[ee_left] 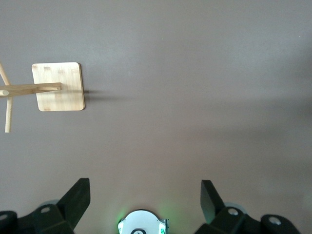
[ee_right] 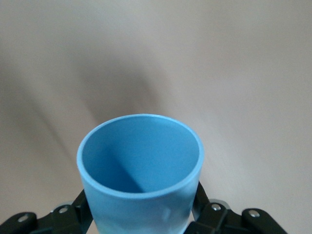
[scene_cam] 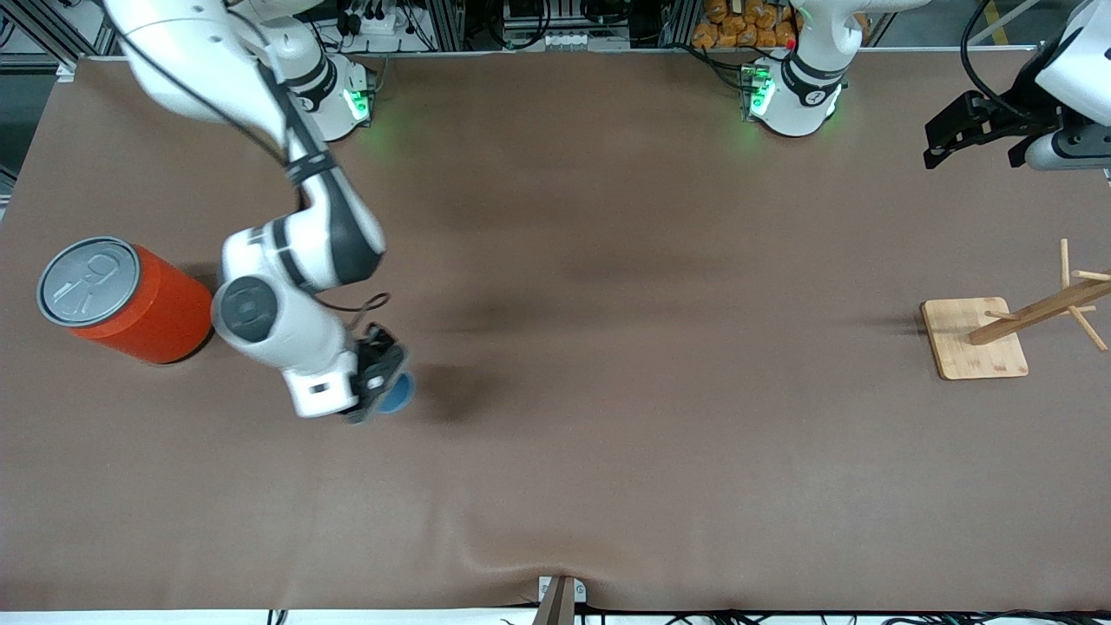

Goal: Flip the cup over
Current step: 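Lift the blue cup with the right gripper toward the table middle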

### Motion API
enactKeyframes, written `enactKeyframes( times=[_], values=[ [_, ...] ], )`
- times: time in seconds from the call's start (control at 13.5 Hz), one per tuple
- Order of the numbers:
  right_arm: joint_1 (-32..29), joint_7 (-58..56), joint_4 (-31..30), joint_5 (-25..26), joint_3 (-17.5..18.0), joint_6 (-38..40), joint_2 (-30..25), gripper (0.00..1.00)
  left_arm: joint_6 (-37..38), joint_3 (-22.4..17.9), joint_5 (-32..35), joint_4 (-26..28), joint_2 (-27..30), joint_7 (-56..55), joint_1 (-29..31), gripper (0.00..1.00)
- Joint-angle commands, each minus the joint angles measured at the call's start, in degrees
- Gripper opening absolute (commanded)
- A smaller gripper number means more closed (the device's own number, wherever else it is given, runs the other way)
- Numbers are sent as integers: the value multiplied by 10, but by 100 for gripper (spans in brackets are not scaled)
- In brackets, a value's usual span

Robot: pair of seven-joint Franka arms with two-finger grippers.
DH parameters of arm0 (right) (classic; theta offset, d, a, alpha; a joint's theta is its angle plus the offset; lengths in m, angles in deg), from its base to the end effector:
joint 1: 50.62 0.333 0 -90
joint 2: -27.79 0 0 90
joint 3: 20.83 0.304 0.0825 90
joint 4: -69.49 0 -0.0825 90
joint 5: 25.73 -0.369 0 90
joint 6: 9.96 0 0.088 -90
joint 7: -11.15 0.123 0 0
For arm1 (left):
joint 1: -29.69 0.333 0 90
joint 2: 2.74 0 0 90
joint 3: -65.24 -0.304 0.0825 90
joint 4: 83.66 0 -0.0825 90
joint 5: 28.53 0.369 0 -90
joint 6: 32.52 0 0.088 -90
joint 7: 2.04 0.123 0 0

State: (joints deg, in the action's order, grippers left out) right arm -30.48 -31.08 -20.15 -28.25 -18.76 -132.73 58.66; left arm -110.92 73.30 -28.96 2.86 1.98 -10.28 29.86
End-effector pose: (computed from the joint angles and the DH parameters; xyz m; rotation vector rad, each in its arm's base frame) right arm 0.6293 0.2562 0.3162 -2.6396 -1.6113 -0.0754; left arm 0.4862 -0.0719 0.6486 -3.1277 -0.0088 0.0923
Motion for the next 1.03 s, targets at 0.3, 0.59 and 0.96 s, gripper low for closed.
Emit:
enactKeyframes(
  times=[0.3,0.59,0.96],
  values=[
    [146,-44,10,53,-3,-135,56,60,1,2,-9,25,6,12,9,100],
    [174,-36,9,80,-3,-150,87,62,-15,6,-9,43,6,12,8,100],
    [188,-29,10,83,-3,-183,125,62,-110,9,-37,127,33,12,8,100]
  ],
)
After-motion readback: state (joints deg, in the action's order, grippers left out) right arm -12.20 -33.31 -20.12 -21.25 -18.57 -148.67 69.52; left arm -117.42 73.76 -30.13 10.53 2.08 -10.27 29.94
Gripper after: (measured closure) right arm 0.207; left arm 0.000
